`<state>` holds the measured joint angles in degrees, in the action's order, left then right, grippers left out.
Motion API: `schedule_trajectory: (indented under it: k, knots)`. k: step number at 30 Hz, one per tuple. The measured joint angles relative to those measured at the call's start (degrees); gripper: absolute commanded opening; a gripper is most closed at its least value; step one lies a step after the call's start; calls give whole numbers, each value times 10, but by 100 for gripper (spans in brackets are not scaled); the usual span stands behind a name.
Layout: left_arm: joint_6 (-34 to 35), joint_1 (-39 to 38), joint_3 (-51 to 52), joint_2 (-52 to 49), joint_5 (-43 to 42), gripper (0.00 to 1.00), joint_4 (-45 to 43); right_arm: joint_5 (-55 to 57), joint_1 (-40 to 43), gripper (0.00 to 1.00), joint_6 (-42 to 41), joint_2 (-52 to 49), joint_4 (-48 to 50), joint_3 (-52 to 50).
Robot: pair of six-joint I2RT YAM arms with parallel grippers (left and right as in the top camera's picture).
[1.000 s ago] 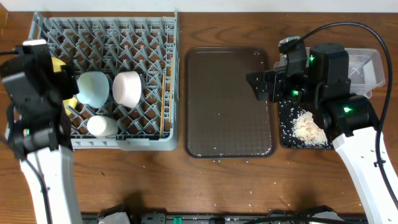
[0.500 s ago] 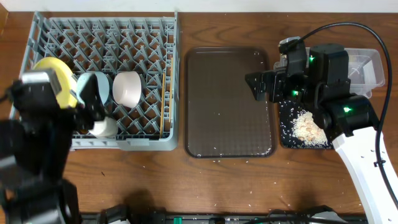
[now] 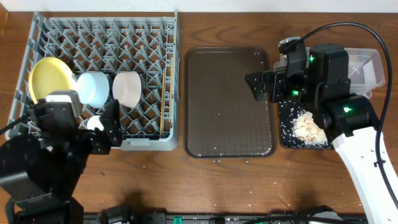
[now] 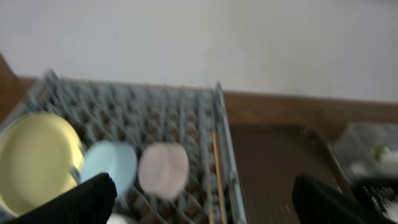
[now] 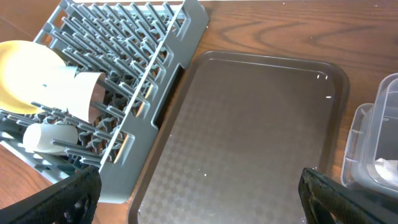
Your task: Sort waste into correct bins and load items into the dishwasher
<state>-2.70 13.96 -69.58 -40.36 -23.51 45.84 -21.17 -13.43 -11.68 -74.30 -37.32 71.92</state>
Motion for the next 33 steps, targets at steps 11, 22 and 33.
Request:
schedule_trajectory:
  k: [11, 22, 33]
  knots:
    - [9, -110, 10, -3, 86, 92, -71, 0, 0, 99, 0, 0, 0, 0]
    - [45, -128, 261, 169, 155, 92, -336, 0, 0, 99, 0, 0, -1, 0]
    - [47, -129, 440, 377, 190, 92, -361, 0, 0, 99, 0, 0, -1, 0]
